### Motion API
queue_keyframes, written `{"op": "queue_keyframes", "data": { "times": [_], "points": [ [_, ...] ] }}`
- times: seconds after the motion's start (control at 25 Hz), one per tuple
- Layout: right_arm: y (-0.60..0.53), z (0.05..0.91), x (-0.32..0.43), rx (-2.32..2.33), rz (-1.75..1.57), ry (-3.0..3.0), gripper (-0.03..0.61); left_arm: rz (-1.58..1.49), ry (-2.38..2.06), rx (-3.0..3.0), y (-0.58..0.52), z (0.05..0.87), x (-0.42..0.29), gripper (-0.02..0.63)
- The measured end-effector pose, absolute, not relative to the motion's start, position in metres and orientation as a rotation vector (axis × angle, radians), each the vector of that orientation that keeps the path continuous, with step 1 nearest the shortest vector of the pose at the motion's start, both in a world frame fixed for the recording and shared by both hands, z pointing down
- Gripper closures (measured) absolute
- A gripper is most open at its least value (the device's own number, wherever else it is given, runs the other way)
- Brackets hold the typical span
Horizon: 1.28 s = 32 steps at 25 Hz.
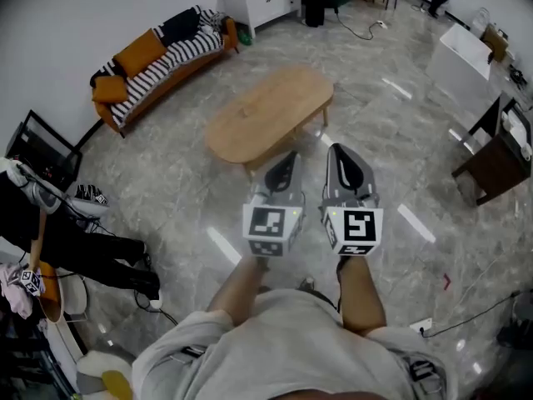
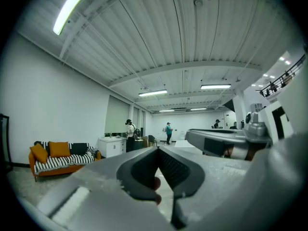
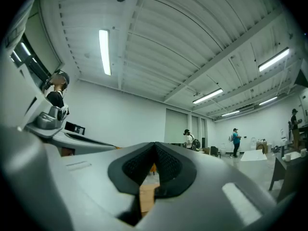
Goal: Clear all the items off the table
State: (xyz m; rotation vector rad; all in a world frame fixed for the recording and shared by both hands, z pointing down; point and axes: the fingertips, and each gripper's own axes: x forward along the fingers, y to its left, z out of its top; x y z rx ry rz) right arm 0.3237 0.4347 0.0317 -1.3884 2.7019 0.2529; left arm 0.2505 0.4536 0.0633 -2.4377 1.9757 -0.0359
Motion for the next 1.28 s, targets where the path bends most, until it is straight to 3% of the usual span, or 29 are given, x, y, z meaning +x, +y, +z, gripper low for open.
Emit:
{"op": "queue_keyframes", "data": {
  "times": [0.6,1.28],
  "points": [
    [0.397,0.058,0.356,-1.272,0.17,2.775,0.572,-0.069,2.09,-2.391,0.425,0.084,0.283,0.594],
    [0.318,0.091,0.262,-1.204,0.121,2.872,0.572,-0.064,2.257,-2.354,0.351,0.123,0.178,0.594]
  ]
}}
